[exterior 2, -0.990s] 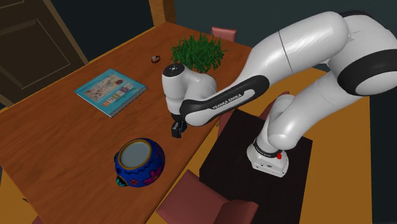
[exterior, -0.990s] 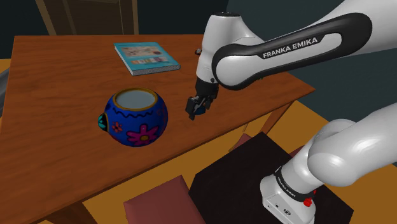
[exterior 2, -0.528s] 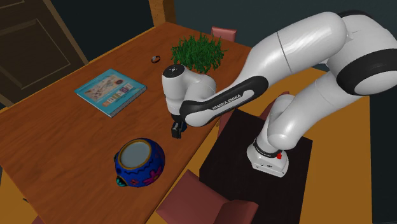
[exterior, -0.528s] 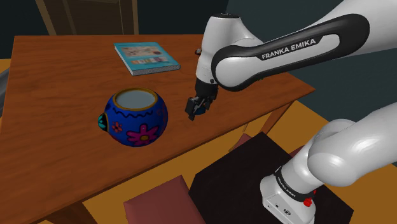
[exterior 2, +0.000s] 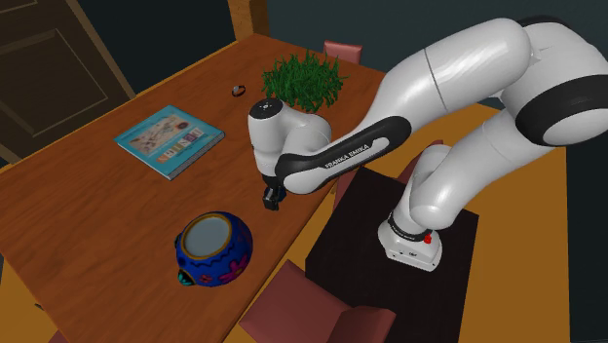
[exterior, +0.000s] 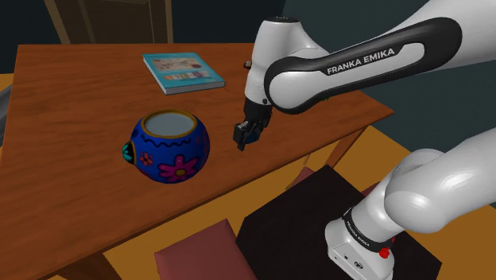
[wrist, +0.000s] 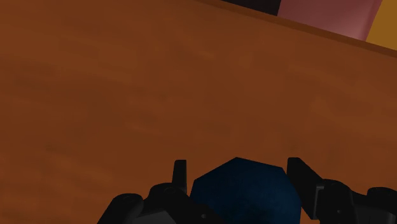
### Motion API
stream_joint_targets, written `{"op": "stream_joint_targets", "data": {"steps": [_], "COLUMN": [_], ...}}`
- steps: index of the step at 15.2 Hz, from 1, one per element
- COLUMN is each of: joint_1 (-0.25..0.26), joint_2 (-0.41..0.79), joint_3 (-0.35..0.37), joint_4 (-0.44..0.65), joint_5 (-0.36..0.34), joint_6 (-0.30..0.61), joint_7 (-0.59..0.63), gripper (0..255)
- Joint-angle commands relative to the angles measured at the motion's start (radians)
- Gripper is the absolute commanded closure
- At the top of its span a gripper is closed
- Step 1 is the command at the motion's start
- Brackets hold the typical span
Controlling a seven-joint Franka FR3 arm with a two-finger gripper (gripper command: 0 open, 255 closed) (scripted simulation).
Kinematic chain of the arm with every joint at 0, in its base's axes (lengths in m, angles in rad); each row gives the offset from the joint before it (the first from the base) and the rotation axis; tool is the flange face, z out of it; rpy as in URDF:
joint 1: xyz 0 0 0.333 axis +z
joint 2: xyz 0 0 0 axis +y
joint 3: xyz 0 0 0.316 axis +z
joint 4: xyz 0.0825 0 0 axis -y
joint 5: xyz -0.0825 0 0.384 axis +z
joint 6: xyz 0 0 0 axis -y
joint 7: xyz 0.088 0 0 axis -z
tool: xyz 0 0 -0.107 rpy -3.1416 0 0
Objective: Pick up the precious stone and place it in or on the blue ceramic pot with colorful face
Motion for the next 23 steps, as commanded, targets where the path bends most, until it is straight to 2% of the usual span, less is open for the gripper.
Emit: {"op": "stream_joint_targets", "data": {"steps": [1,23], "joint_1": [0.0,0.001], "joint_2": [0.0,-0.119], "joint_3": [0.0,-0.04], "joint_4": [0.0,0.193], "joint_5": [0.0,0.002], "joint_6": [0.0,-0.31], "joint_7": [0.0,-0.015], "gripper": [255,255]}}
